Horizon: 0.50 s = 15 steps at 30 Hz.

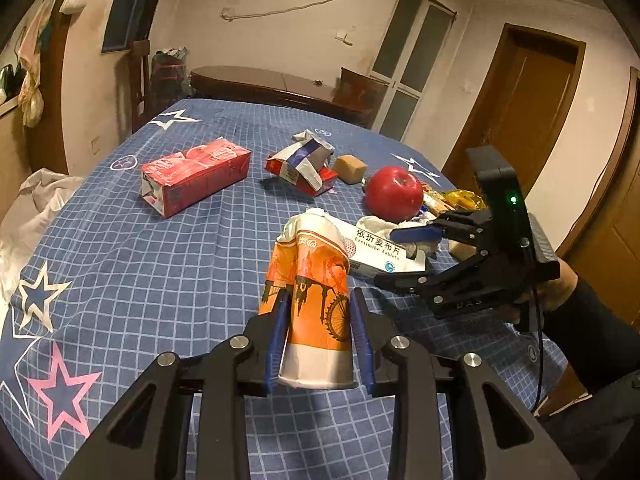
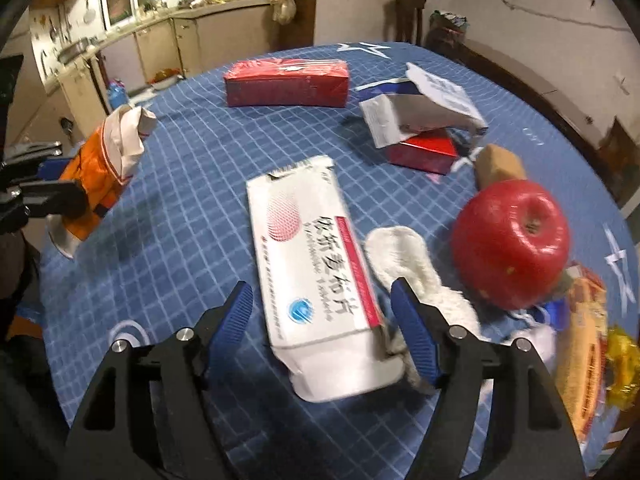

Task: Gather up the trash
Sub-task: 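Grasp the orange-white paper cup with the left gripper while the right gripper grasps the white medicine box, then lift the paper cup and medicine box and carry them over the green bin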

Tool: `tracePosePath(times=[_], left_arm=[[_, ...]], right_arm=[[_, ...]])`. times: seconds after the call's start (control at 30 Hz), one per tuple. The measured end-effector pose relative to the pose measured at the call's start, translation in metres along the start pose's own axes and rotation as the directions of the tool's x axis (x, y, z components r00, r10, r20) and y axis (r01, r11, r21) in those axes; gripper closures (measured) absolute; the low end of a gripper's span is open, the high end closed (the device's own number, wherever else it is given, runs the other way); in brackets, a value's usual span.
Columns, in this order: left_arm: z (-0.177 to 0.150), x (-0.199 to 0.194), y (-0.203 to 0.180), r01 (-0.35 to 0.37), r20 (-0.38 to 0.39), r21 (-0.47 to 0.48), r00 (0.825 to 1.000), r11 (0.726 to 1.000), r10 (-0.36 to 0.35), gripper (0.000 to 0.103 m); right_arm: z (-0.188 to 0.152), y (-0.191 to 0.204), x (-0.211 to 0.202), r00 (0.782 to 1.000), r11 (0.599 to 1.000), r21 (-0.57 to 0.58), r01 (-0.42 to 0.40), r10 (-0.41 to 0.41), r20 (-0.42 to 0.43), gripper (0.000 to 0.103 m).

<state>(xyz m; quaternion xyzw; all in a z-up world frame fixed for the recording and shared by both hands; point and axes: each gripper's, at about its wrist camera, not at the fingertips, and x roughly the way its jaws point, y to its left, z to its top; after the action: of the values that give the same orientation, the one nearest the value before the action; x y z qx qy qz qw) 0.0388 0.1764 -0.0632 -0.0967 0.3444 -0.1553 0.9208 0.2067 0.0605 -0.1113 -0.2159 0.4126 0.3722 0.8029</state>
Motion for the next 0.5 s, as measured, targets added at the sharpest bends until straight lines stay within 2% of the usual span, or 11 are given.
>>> tracePosePath(times=[0.03, 0.13, 0.33, 0.5], left_arm=[[0.0, 0.0, 0.001, -0.002, -0.002, -0.005, 1.0, 1.0, 0.002, 0.071], [-0.001, 0.002, 0.002, -0.007, -0.005, -0.01, 1.0, 1.0, 0.007, 0.07], [-0.003, 0.005, 0.001, -0.004, -0.004, -0.001, 1.0, 1.0, 0.004, 0.07], [-0.005, 0.018, -0.007, -0.006, -0.039, 0.028, 0.999, 1.0, 0.007, 0.07]], right_arm=[[0.0, 0.003, 0.003, 1.0, 1.0, -0.009, 0.017, -0.017, -0.004, 0.048], [-0.004, 0.01, -0.003, 1.0, 1.0, -0.005, 0.02, -0.02, 0.012, 0.051], [-0.047, 0.033, -0.056, 0.997, 0.995, 0.096, 0.011, -0.019, 0.079, 0.051], [-0.09, 0.028, -0.077, 0.994, 0.966, 0.243, 0.088, -0.1, 0.034, 0.051]])
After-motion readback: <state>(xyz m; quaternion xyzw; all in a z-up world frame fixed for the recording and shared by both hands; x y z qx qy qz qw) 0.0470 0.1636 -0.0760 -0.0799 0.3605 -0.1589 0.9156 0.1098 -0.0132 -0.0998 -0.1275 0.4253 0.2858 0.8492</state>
